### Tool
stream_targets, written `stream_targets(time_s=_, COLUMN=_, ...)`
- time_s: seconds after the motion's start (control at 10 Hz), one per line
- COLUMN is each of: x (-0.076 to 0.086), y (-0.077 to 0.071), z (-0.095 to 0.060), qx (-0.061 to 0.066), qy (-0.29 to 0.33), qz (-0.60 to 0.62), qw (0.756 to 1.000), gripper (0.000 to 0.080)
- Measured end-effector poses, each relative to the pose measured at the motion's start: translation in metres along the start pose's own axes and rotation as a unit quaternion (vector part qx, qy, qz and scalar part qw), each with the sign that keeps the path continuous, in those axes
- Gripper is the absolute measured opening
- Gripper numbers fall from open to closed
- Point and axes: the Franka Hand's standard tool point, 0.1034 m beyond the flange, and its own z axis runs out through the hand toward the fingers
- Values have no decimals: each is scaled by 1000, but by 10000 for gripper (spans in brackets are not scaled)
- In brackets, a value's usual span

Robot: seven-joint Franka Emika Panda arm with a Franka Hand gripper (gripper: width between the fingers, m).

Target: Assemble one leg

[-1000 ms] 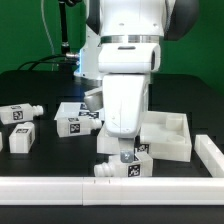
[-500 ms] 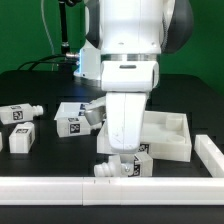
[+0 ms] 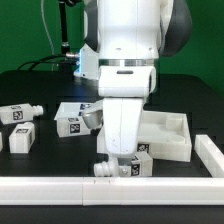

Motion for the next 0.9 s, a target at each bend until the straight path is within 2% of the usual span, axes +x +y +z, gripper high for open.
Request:
stream_targets(time_s=0.2, x=0, y=0, z=0, qx=0, qy=0, qz=0, qw=1000, gripper=264)
stream_targets(time_s=0.3, x=-3, y=1, z=0, qx=-1, qy=-1, qz=-3, qw=1000, gripper=264)
stream_targets(time_s=0.4, x=-17, y=5, z=-2, qx=-3, qy=-4, qz=-20, qw=1000, gripper=264)
stream_targets(time_s=0.6, x=-51, y=13, z=-12, qx=-10, qy=-11, qz=-24, qw=1000, gripper=264)
stream_targets(time_s=0.9, x=-101, y=9, z=-5, qx=-2, qy=-22, qz=-18, qw=1000, gripper=264)
